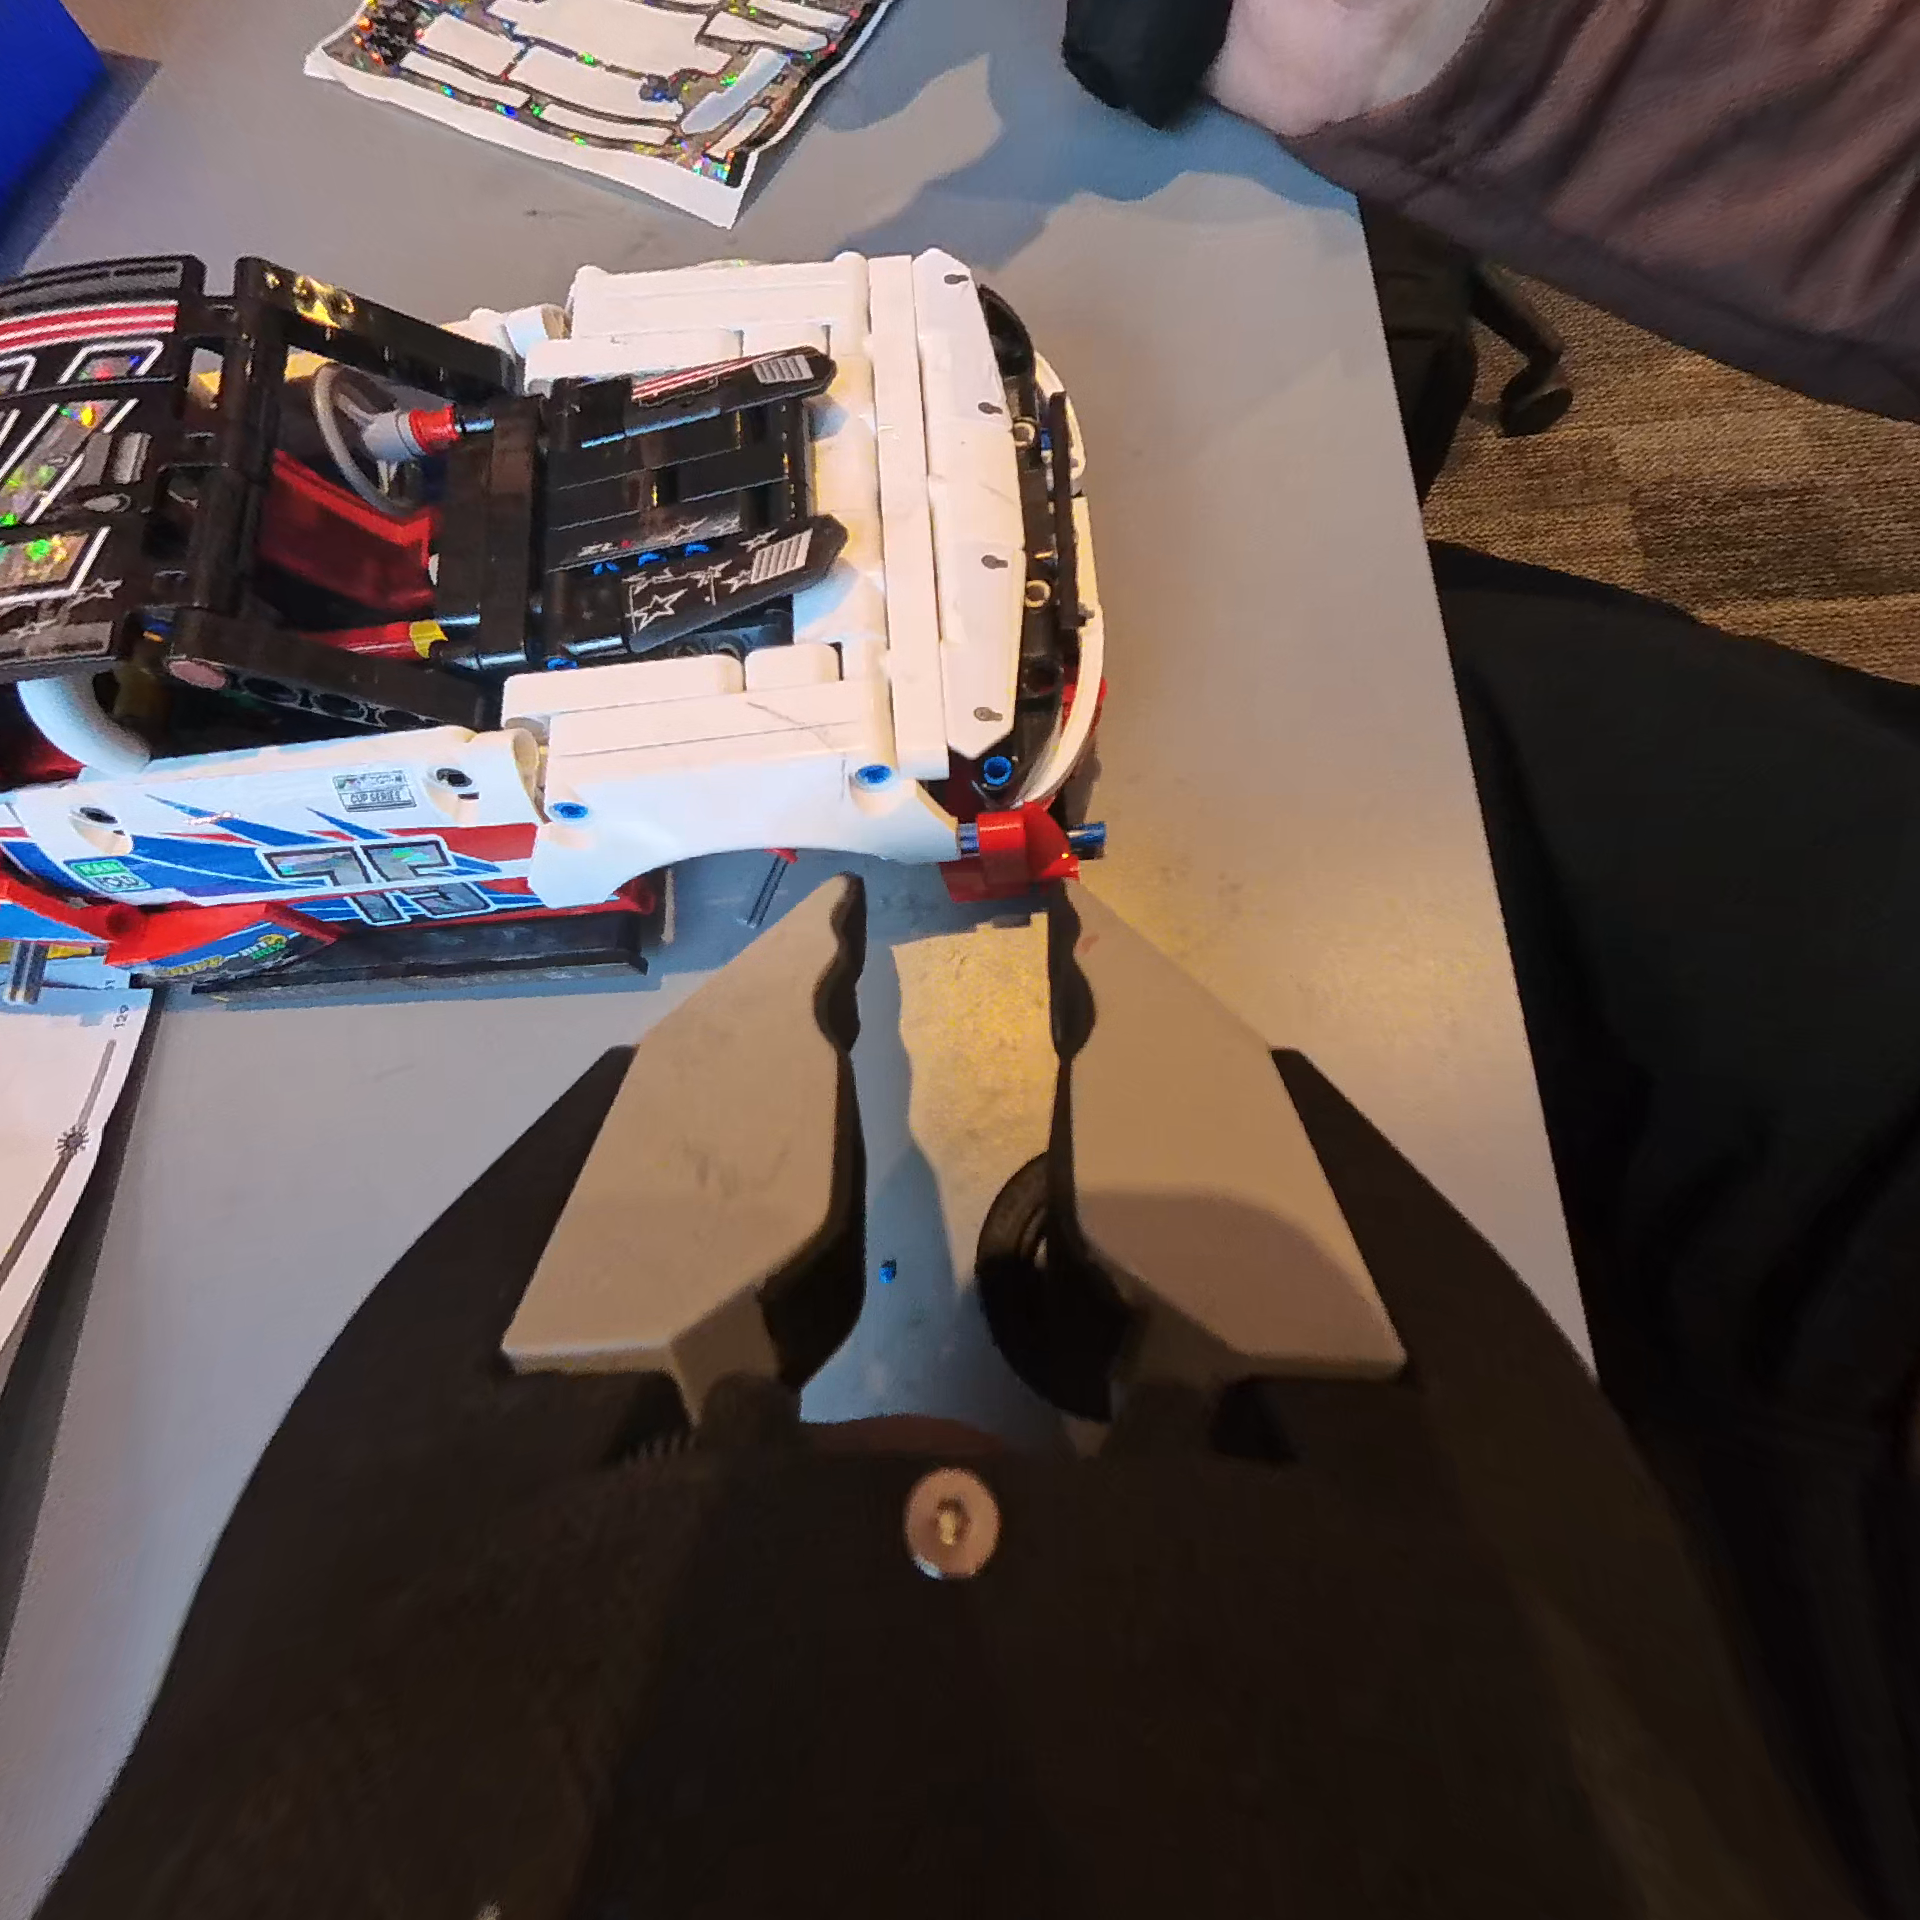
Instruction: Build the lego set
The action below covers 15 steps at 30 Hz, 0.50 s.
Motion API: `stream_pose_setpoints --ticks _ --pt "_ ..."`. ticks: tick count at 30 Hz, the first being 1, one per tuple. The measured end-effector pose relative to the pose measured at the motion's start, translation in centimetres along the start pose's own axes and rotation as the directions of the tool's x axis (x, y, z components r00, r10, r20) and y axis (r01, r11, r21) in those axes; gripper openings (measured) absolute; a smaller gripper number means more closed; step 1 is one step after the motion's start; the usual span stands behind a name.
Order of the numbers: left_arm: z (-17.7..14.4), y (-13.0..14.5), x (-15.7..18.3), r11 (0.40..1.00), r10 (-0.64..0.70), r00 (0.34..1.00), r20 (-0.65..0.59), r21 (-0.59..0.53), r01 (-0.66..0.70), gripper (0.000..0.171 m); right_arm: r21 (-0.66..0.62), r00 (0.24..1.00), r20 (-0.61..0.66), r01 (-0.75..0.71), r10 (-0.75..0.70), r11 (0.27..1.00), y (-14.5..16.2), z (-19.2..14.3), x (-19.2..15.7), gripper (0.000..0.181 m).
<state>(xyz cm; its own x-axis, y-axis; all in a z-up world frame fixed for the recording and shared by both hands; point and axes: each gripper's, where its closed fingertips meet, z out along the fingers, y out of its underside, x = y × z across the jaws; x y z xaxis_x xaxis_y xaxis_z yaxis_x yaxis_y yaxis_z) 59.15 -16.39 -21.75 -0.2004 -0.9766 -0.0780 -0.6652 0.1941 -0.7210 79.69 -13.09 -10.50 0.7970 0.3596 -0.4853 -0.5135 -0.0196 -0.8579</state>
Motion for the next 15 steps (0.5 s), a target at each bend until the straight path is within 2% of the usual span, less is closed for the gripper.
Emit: stream_pose_setpoints --ticks 15 --pt "-0.21 -0.06 0.61 0.999 -0.017 0.999 -0.046 0.031 0.018 0.030 -0.028 1.000 0.004 -0.009 0.009 1.000 0.54 0.27 -0.02 0.060"
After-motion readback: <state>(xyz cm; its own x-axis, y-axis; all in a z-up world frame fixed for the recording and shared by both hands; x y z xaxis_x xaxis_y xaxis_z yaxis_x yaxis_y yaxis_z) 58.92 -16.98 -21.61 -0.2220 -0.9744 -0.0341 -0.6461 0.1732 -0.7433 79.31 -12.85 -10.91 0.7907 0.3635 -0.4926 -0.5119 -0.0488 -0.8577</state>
